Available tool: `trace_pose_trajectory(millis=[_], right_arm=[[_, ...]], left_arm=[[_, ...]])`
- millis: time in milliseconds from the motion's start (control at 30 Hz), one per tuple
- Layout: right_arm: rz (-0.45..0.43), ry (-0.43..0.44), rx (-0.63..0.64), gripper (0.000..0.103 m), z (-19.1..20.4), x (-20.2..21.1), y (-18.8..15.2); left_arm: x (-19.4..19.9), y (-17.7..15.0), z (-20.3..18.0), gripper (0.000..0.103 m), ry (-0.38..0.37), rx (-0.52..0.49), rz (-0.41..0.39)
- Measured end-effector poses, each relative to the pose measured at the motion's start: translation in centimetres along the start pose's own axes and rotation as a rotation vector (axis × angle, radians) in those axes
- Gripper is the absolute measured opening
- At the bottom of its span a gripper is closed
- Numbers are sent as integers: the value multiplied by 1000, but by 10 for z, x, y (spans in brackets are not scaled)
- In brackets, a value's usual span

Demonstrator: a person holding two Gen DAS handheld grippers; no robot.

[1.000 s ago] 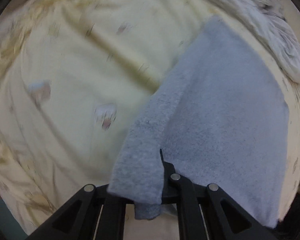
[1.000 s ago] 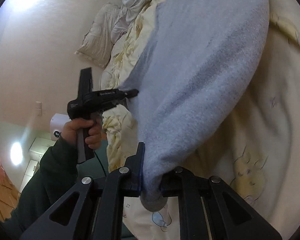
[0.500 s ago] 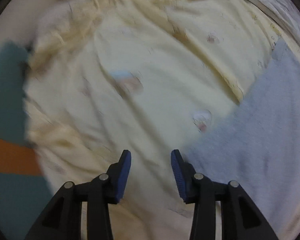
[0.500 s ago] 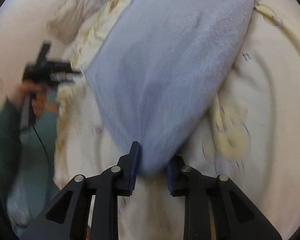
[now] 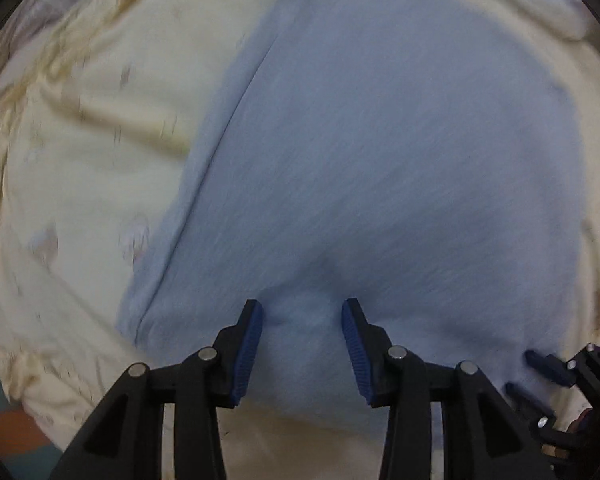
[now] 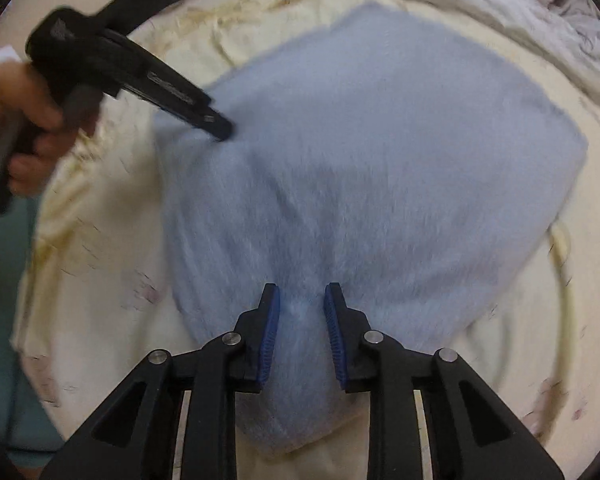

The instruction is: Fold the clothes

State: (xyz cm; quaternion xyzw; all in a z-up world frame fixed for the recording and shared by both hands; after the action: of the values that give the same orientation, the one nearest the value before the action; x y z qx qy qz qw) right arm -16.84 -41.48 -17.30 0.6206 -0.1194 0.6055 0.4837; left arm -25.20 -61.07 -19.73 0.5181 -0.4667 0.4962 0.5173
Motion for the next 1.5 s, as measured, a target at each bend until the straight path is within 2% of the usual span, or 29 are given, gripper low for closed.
trace_pose_trajectory(millis=[133, 233, 267, 333, 400, 467, 500, 600, 667, 733, 800, 867, 933, 1033, 1067, 1100, 1133, 1200, 1233, 1300, 1433, 1500], right_arm=[[9, 3, -7, 29, -2, 5, -11], [-17, 26, -54, 29, -10, 22, -5], [-49, 6, -60, 29, -16, 28, 4], [-107, -32, -76, 29, -28, 38, 22], [-110, -43, -116, 29, -44, 32, 35], [-106, -74, -136, 29, -54, 18, 47], [-97, -94, -139, 28, -56, 8, 51], [1, -80, -169, 29, -53, -22, 36], [-19, -96, -120, 28, -51, -22, 22], [-17, -109, -77, 27, -48, -16, 14], [-6, -58, -101, 27, -48, -2, 12], [-22, -11, -127, 27, -50, 16, 11], [-91, 4, -125, 28, -53, 50, 12], [-178, -56, -99, 49, -61, 99, 6], [-202, -73, -97, 71, -64, 115, -1], [-235, -87, -98, 93, -66, 133, -7], [-261, -94, -102, 95, -65, 149, -11], [-301, -95, -105, 95, -65, 187, -25], [-315, -92, -105, 95, -66, 207, -34], [-328, -109, -106, 95, -69, 232, -47], [-336, -68, -123, 95, -72, 269, -73], [-350, -63, -115, 95, -67, 280, -84]], left_arm=[[0, -5, 12, 45, 27, 24, 20], [13, -5, 4, 45, 57, -29, -32], [20, -4, -3, 45, 56, -57, -63], [39, -2, -35, 45, 44, -176, -164], [51, -6, -78, 45, 17, -332, -261], [49, -15, -116, 45, -39, -453, -289], [42, -18, -123, 43, -35, -477, -279], [10, -28, -119, 48, 28, -469, -199], [-4, -35, -105, 71, 70, -423, -165], [-4, -37, -92, 74, 76, -309, -123], [1, -45, -84, 74, 94, -192, -93], [23, -56, -93, 73, 132, -171, -131], [55, -63, -106, 73, 132, -150, -227], [105, -69, -132, 73, 105, -9, -346], [117, -71, -145, 74, 84, 38, -370], [125, -89, -154, 74, 58, 65, -387], [135, -109, -164, 74, 41, 91, -403], [164, -145, -188, 74, 59, 133, -430], [165, -142, -184, 74, 68, 155, -442], [176, -160, -197, 74, 69, 204, -469], [201, -177, -221, 74, 41, 257, -504], [218, -196, -238, 74, 40, 266, -531]])
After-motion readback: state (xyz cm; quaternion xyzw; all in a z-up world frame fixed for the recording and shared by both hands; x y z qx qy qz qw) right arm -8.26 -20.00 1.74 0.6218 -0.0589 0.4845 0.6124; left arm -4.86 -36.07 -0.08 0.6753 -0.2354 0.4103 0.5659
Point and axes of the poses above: each gripper's, at about its wrist camera, not at the fingertips, and x roughly against the way its jaws point, z to its left, y to its top, the point moved 7 cm from there along -x, roughly the way its jaws point, and after that the axes turned 4 degrees about -z, right-handed, at the moved point
